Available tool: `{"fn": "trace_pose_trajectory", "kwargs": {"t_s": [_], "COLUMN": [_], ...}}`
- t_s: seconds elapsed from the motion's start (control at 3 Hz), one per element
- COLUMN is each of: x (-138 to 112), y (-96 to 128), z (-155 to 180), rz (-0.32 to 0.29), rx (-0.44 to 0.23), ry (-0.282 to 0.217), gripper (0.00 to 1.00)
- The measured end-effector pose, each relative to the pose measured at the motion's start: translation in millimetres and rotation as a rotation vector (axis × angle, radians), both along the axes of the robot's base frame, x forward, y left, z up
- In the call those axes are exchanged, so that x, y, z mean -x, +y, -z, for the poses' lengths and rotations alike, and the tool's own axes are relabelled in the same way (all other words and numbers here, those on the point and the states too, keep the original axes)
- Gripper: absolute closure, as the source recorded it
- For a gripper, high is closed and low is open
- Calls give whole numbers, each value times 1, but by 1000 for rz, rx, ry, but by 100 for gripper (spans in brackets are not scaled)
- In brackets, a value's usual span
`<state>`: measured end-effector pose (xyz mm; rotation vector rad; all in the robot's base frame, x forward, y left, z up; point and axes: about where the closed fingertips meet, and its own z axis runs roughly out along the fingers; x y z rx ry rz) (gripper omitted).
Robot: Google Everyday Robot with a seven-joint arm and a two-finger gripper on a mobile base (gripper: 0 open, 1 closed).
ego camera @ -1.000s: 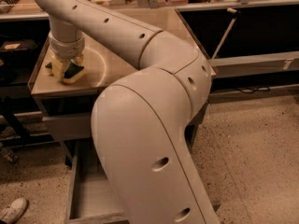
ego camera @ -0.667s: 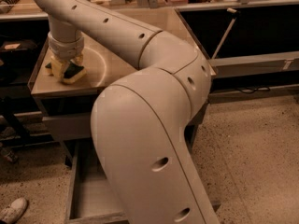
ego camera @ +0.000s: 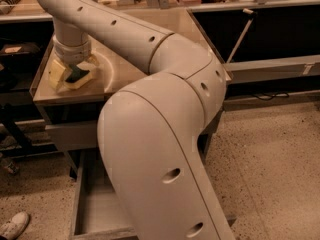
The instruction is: Pick sponge from middle drawer and place on counter
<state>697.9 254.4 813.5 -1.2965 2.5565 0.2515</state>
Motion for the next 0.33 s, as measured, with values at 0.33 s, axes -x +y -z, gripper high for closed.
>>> {"fn": "trace_pose_trajectory", "kwargs": {"t_s": [0.33], "x": [0], "y": [0], "z": [0], "rz": [0], "rx": [0], "ry": [0], "gripper": [0]}}
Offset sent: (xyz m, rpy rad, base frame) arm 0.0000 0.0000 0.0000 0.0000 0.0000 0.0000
